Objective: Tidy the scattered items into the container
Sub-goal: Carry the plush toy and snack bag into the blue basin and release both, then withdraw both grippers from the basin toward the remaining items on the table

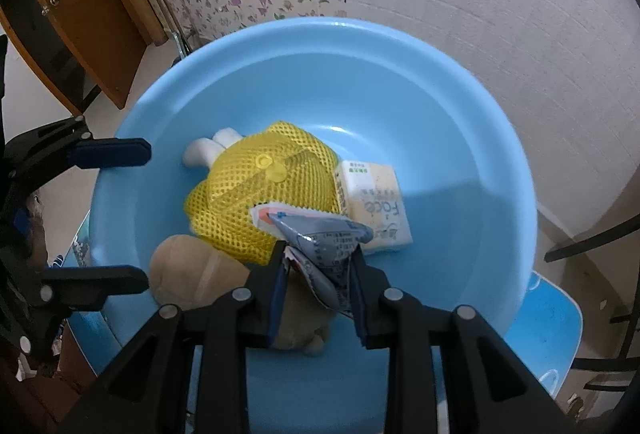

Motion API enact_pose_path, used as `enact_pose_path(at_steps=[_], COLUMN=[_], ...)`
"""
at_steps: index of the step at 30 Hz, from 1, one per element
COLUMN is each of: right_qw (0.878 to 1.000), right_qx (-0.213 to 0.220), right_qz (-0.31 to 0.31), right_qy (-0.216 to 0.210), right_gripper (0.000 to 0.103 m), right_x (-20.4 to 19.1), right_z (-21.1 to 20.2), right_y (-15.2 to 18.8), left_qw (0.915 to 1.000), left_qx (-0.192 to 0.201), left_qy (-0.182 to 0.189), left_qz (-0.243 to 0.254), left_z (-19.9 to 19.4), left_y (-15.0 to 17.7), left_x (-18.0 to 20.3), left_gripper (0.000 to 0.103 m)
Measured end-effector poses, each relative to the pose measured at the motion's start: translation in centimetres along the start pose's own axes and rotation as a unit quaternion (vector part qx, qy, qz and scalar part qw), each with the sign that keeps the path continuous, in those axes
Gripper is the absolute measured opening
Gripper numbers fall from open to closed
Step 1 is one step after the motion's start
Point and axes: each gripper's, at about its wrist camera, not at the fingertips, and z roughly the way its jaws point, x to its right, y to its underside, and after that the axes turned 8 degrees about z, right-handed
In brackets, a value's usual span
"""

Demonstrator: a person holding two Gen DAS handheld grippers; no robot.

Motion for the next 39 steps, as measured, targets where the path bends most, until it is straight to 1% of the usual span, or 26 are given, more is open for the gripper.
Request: enact_pose_path(at_steps=[5, 12, 21, 25, 28, 32, 36, 39], right_qw=[1.0, 1.0, 0.999, 0.999, 0.998, 0.997, 0.996, 0.995], right_qx=[-0.004, 0.002, 0.033, 0.048, 0.057, 0.071, 0.085, 0.098], right_qz=[0.007, 0.001, 0.005, -0.002, -0.003, -0.005, 0.012, 0.02], right_qy=[-0.006, -0.001, 0.0, 0.008, 0.003, 0.005, -0.002, 0.005], right_gripper=[0.033, 0.044, 0.044, 0.045, 0.044, 0.044, 0.044, 0.044], right_x=[0.0, -0.6, -0.5, -1.2, -1.3, -1.6, -1.9, -2.0], right_z=[0.1, -1.1, -4.2, -5.4, -6.5, -7.5, -8.4, -9.0], right_y=[0.0, 0.6, 1.7, 2.5, 3.6, 5.0, 6.5, 7.6], left_qw=[1.0, 1.0, 0.9998, 0.9996, 0.9994, 0.9986, 0.9965, 0.9955], left_qx=[-0.001, 0.003, 0.012, 0.014, 0.021, 0.029, 0.048, 0.054], left_qy=[-0.007, -0.004, -0.017, -0.026, -0.028, -0.036, -0.06, -0.071], left_qz=[0.002, 0.002, 0.006, 0.0, -0.007, -0.023, -0.034, -0.033], left_z=[0.3, 0.1, -1.1, -1.8, -2.5, -3.5, -4.8, -5.6], left_y=[-0.3, -0.5, -0.9, -0.7, -0.4, 0.1, 0.7, 1.1], left_x=[0.2, 0.6, 1.3, 2.0, 2.6, 3.2, 4.1, 4.9], left_gripper=[0.075, 0.076, 0.076, 0.076, 0.076, 0.082, 0.087, 0.088])
